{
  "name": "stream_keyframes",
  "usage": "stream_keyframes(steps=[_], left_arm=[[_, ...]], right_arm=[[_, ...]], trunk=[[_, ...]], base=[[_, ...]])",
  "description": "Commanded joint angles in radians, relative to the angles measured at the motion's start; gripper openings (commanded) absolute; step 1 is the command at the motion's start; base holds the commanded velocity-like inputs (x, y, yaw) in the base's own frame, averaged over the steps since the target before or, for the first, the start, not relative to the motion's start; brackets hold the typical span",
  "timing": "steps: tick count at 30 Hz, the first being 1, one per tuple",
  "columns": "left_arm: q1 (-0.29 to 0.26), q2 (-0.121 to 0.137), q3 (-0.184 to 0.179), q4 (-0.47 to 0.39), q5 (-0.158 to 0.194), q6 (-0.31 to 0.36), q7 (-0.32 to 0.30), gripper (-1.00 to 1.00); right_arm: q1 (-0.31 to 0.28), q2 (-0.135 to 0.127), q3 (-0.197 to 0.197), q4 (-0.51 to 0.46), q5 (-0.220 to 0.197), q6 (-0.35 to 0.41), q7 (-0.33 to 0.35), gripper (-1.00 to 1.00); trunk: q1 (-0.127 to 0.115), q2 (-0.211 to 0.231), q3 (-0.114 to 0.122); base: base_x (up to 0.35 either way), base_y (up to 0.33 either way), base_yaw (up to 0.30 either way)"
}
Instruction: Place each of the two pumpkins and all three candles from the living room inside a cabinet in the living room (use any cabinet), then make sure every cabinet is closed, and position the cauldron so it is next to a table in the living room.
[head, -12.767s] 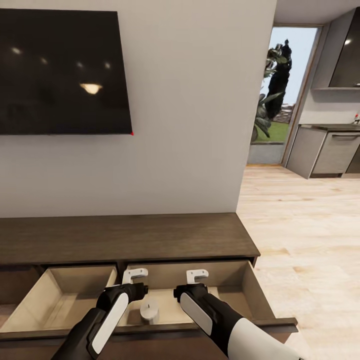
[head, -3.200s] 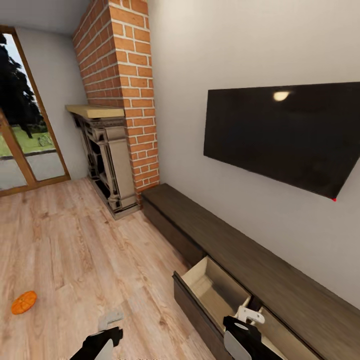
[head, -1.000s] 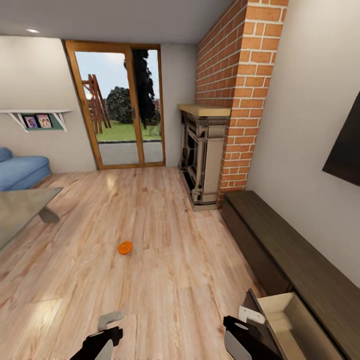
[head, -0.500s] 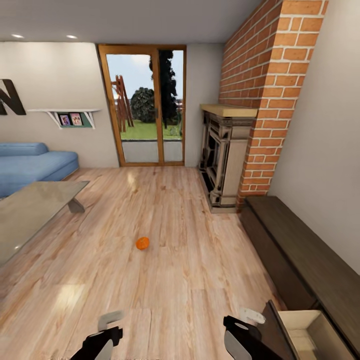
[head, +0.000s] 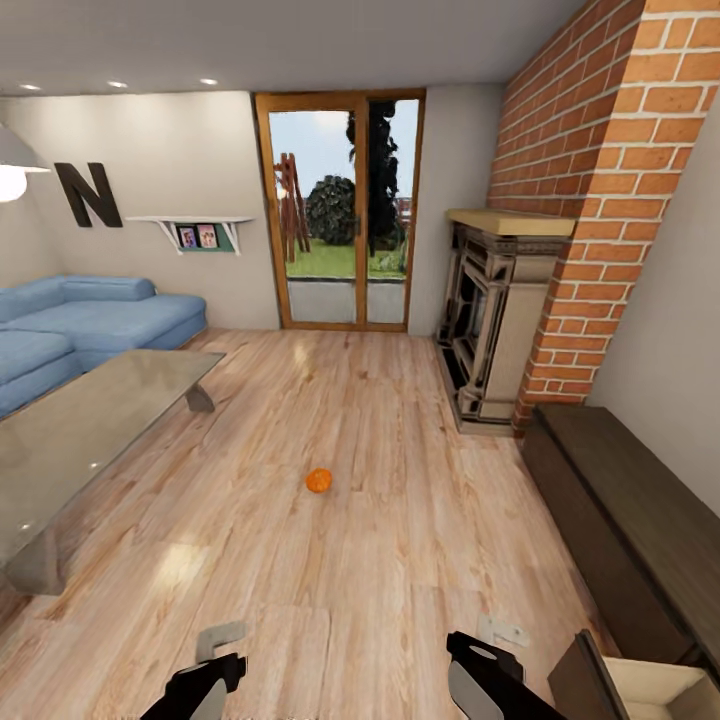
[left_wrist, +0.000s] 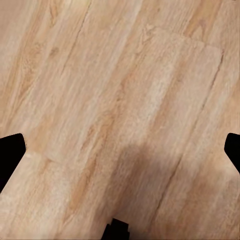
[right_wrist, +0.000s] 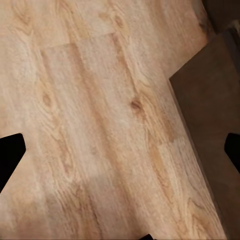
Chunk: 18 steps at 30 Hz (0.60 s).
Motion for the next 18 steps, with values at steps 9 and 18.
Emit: stream_keyframes(steps=[9,18], left_arm=[[-0.001,0.001,-0.008,-0.002,0.007,0.004,0.009,1.00],[-0.001,0.001,-0.008,-0.002,0.008,0.004,0.009,1.00]], right_arm=[[-0.001,-0.001,0.008,-0.001,-0.004,0.005,-0.008,1.00],[-0.001,-0.001,0.008,-0.002,-0.004,0.006,-0.008,1.00]], trunk=[[0.000,-0.001,-0.001],[0.000,-0.001,-0.001]], base=[[0.000,0.000,0.274],[0.000,0.000,0.274]])
